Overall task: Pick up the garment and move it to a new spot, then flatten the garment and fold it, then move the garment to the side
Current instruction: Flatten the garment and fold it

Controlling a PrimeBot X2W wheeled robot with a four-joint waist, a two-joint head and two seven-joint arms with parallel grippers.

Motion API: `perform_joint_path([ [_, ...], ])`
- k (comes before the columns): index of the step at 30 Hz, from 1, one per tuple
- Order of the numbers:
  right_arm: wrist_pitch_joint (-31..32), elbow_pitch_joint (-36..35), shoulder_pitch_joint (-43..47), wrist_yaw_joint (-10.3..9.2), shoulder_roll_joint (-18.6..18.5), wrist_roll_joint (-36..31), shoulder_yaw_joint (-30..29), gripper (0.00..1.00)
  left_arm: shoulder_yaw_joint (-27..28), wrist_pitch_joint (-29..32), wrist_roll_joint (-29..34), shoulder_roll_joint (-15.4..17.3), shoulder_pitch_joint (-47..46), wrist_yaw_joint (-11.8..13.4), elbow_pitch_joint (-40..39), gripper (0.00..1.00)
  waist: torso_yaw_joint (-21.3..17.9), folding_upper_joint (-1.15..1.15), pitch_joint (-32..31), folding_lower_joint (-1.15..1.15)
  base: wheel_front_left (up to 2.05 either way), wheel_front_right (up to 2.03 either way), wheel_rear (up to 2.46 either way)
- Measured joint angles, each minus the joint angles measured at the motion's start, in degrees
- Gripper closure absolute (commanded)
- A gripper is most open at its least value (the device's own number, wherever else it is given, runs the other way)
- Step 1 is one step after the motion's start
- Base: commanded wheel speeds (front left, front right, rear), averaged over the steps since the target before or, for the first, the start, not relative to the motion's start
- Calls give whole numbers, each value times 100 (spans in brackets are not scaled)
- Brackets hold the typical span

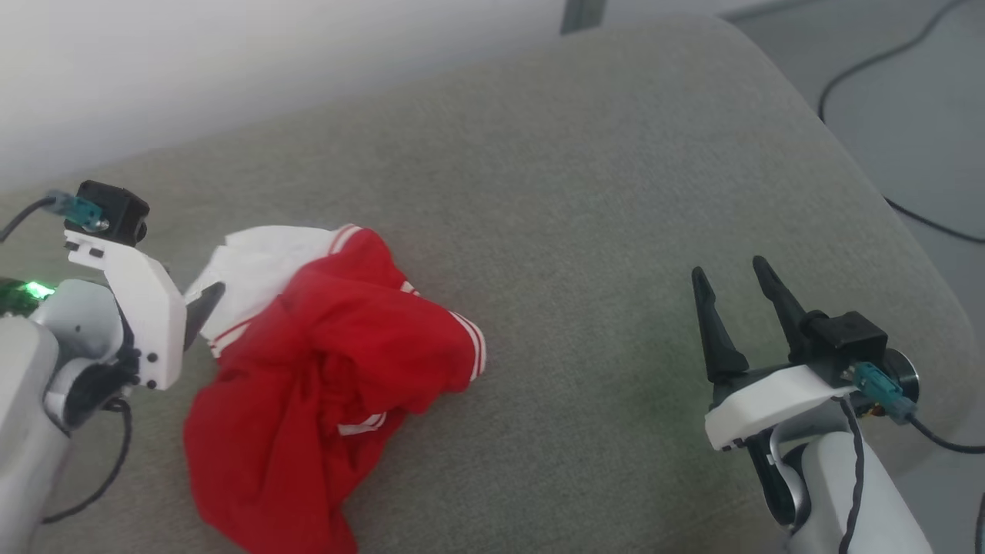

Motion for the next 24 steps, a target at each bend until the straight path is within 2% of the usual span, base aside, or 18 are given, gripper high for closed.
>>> perform_joint_path([
  [7,-56,11,-126,0,7,176,105,0,-368,724,290,148,-552,3,678,0,-270,0,435,0,0,0,0],
  [11,-67,12,-219,0,8,258,148,0,-524,1110,397,130,-831,21,1206,0,-378,0,699,0,0,0,0],
  [17,-74,-66,-254,0,9,281,110,0,-648,1397,433,-2,-1201,14,1555,0,-382,0,882,0,0,0,0],
  [18,-74,-71,-258,0,8,280,96,0,-664,1433,426,-37,-1243,12,1596,36,-362,0,892,0,0,0,0],
  [19,-74,-76,-264,1,8,280,90,0,-662,1458,383,-89,-1268,7,1634,100,-341,0,898,0,0,0,0],
  [24,-75,-87,-311,1,11,260,48,0,-658,1548,158,-341,-1342,-35,1756,100,-202,0,890,0,0,0,0],
])
